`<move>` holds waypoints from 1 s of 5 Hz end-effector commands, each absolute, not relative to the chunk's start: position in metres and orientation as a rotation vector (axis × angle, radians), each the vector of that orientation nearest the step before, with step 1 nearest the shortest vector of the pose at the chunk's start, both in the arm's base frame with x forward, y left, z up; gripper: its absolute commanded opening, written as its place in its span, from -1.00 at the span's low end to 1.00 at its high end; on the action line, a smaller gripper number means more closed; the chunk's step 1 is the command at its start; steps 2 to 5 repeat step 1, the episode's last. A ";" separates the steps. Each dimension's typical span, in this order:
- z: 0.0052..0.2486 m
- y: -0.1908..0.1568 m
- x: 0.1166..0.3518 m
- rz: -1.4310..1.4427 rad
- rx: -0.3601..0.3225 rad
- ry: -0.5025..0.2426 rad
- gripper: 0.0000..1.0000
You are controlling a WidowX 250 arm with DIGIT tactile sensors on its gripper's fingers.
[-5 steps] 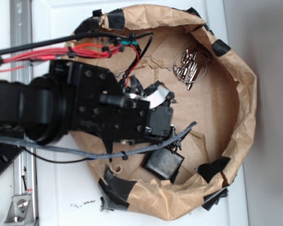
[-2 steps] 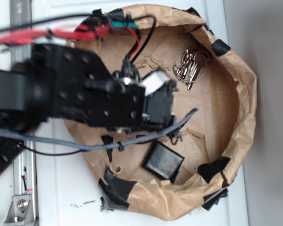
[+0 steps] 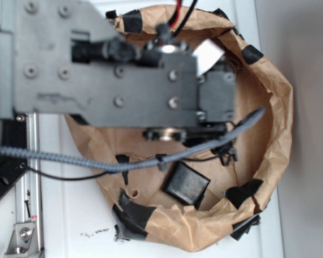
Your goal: Grab the yellow duck.
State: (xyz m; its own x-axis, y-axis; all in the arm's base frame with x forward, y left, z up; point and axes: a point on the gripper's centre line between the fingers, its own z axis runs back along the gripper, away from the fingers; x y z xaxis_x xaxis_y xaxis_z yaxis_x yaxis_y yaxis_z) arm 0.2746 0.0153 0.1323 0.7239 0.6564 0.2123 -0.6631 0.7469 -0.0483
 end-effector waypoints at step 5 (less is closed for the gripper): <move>0.149 0.024 0.279 0.745 0.012 -0.263 -1.00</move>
